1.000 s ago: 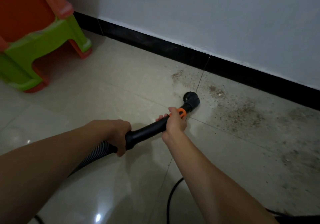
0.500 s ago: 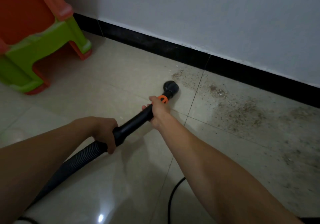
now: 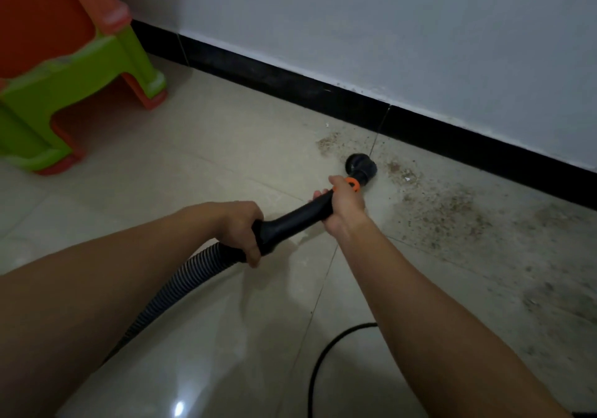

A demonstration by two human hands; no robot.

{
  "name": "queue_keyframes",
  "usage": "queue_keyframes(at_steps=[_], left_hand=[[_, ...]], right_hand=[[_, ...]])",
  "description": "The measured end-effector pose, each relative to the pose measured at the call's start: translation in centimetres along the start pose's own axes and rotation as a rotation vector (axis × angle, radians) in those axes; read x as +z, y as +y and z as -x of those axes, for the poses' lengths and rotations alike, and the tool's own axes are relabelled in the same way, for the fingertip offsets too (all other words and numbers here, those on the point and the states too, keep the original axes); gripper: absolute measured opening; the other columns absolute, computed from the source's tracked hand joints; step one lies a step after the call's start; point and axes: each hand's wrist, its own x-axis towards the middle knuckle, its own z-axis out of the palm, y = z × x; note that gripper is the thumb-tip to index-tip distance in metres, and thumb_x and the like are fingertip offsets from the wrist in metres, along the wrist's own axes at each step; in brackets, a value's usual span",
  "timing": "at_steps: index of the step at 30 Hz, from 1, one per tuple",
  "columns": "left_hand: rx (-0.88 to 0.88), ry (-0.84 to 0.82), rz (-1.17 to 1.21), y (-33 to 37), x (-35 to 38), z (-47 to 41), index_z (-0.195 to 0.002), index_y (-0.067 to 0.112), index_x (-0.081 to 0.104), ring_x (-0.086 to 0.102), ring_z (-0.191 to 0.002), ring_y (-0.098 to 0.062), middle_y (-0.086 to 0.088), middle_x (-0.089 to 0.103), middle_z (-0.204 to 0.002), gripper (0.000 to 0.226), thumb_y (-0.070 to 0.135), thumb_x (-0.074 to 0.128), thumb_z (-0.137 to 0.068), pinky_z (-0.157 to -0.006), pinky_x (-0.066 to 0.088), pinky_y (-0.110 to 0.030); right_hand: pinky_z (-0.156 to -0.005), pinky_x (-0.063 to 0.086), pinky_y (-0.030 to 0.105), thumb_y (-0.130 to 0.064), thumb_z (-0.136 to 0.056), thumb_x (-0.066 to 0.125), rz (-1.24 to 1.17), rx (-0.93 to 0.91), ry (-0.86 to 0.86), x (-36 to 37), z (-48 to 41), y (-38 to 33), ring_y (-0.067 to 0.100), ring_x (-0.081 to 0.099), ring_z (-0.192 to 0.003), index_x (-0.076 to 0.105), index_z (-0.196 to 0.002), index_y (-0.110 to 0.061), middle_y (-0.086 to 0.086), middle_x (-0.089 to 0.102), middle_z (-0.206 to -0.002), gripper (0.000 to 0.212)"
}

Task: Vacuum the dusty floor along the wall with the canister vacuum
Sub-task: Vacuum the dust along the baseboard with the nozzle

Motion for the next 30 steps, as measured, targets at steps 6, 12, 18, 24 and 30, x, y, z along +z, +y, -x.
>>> queue_keyframes(at_steps=[6, 12, 18, 24, 30], left_hand=[[-0.091, 0.078, 0.174, -1.9, -0.6, 0.8, -0.100, 0.012, 0.062, 0.064, -0.090, -0.022, -0.005, 0.065, -0.099, 0.044, 0.027, 0.086, -0.066, -0.074, 0.051, -0.028], [-0.115, 0.135, 0.251, -3.0, -1.6, 0.6, -0.100, 0.012, 0.062, 0.063, -0.089, -0.022, -0.005, 0.065, -0.097, 0.044, 0.022, 0.086, -0.065, -0.078, 0.054, -0.033], [-0.021, 0.051, 0.096, -1.7, -1.3, -0.5, -0.100, 0.018, 0.064, 0.062, -0.087, -0.018, 0.000, 0.064, -0.096, 0.044, 0.020, 0.087, -0.062, -0.073, 0.049, -0.027], [0.030, 0.141, 0.160, 0.9, -1.1, -2.6, -0.099, 0.018, 0.059, 0.059, -0.086, -0.019, -0.001, 0.061, -0.096, 0.045, 0.030, 0.086, -0.064, -0.070, 0.044, -0.025], [-0.034, 0.166, 0.289, -1.3, -2.3, -2.2, -0.091, 0.017, 0.063, 0.063, -0.081, -0.019, -0.002, 0.066, -0.090, 0.039, 0.026, 0.088, -0.063, -0.068, 0.049, -0.026]], right_hand=[[-0.052, 0.058, 0.031, -0.010, -0.088, 0.064, 0.188, -0.009, -0.066, 5.3, -1.4, -0.2, 0.023, 0.059, -0.064, 0.053, -0.111, -0.004, 0.013, 0.056, -0.082, 0.026], [-0.044, 0.051, 0.025, -0.013, -0.089, 0.064, 0.186, 0.019, -0.116, 7.6, -2.0, -0.4, 0.022, 0.059, -0.064, 0.053, -0.115, -0.004, 0.011, 0.055, -0.081, 0.029], [-0.043, 0.052, 0.025, -0.010, -0.087, 0.066, -0.108, -0.052, 0.089, 0.7, -1.0, 1.0, 0.018, 0.056, -0.052, 0.055, -0.087, -0.007, 0.008, 0.053, -0.071, 0.012], [-0.052, 0.055, 0.030, -0.010, -0.089, 0.065, 0.065, -0.011, -0.057, 1.4, -3.1, -3.8, 0.021, 0.057, -0.065, 0.054, -0.090, -0.007, 0.010, 0.052, -0.081, 0.012], [-0.046, 0.052, 0.027, -0.013, -0.092, 0.063, 0.245, 0.009, -0.159, 6.3, -3.4, -3.9, 0.021, 0.056, -0.066, 0.055, -0.114, -0.006, 0.010, 0.050, -0.083, 0.025]])
